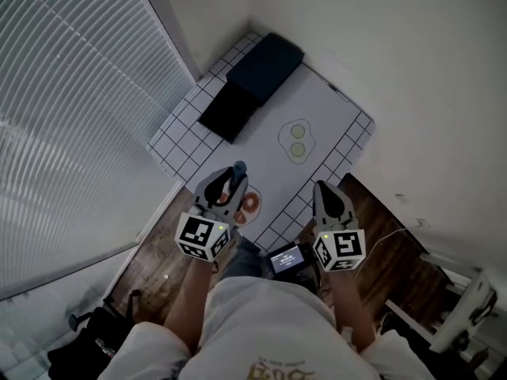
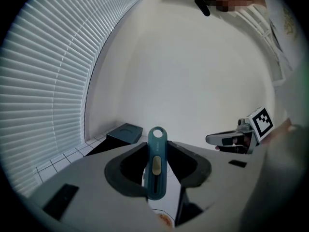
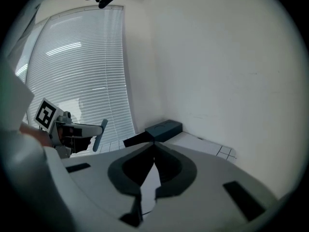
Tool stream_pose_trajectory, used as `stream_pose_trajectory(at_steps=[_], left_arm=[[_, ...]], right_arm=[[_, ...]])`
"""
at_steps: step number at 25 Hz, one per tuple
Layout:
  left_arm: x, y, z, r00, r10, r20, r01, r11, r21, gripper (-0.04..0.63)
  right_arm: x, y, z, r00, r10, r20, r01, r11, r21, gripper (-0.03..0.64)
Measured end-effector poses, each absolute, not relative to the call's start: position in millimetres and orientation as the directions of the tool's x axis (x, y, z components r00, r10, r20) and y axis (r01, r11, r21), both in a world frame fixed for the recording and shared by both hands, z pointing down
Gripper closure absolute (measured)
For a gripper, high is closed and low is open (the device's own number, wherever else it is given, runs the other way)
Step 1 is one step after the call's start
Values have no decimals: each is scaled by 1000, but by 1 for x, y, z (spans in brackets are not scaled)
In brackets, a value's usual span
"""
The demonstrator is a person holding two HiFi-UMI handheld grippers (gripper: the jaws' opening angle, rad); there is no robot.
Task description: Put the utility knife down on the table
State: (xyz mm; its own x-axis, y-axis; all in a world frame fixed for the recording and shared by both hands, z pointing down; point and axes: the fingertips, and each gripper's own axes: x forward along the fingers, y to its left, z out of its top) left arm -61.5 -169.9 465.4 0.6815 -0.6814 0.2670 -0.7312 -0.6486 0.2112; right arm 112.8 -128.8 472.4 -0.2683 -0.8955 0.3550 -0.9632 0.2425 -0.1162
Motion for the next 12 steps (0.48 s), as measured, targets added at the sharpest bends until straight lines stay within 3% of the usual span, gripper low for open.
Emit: stream_pose_trajectory(at_steps=[12], left_arm=[[-41, -177, 513, 704, -604, 372, -697, -689, 199, 459]], right_arm=[[123, -132, 507, -267, -873, 407, -963, 234, -131, 609]])
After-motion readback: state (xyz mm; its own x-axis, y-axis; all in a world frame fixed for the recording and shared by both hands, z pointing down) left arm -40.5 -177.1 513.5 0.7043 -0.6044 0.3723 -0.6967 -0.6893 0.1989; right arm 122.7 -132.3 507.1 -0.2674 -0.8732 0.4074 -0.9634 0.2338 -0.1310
